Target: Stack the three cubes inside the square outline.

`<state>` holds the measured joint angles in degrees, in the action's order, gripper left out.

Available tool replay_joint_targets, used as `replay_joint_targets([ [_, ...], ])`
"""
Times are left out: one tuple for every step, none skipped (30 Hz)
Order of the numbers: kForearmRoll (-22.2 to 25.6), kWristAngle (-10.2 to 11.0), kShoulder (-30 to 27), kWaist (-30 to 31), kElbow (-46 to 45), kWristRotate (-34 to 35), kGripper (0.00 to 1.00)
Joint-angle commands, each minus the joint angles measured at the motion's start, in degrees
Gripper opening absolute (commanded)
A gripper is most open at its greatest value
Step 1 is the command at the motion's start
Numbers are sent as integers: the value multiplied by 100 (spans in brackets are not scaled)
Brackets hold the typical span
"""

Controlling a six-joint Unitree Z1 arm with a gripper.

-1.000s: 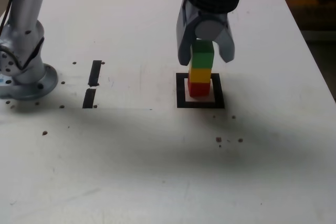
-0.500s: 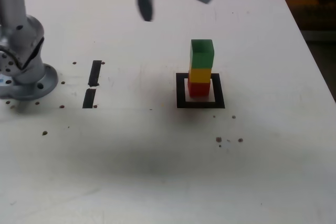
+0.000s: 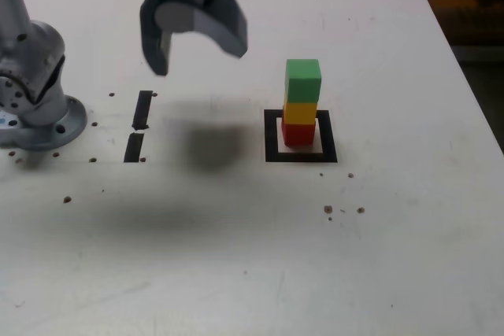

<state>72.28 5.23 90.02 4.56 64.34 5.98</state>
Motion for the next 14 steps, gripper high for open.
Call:
replay_joint_targets([
  [-120,-79,-41,-27,-715,15,100],
  [-154,-112,-50,-35,-750,7,100],
  [-173,-142,-63,-43,-762,-5,100],
  [-183,-169,-79,-51,-765,-19,100],
  [-187,-192,-97,-58,-767,-33,100],
  [-189,-202,-115,-61,-777,-44,99],
  [-190,-203,-130,-66,-799,-53,99],
  [-195,-204,-139,-81,-837,-65,99],
  [-200,-202,-144,-103,-880,-79,99],
  [-209,-196,-146,-146,-933,-108,99],
  [-213,-188,-146,-185,-965,-135,99],
  [-216,-180,-147,-228,-989,-163,99],
  [-219,-170,-150,-268,-1008,-190,99],
  [-219,-160,-152,-300,-1021,-213,99],
])
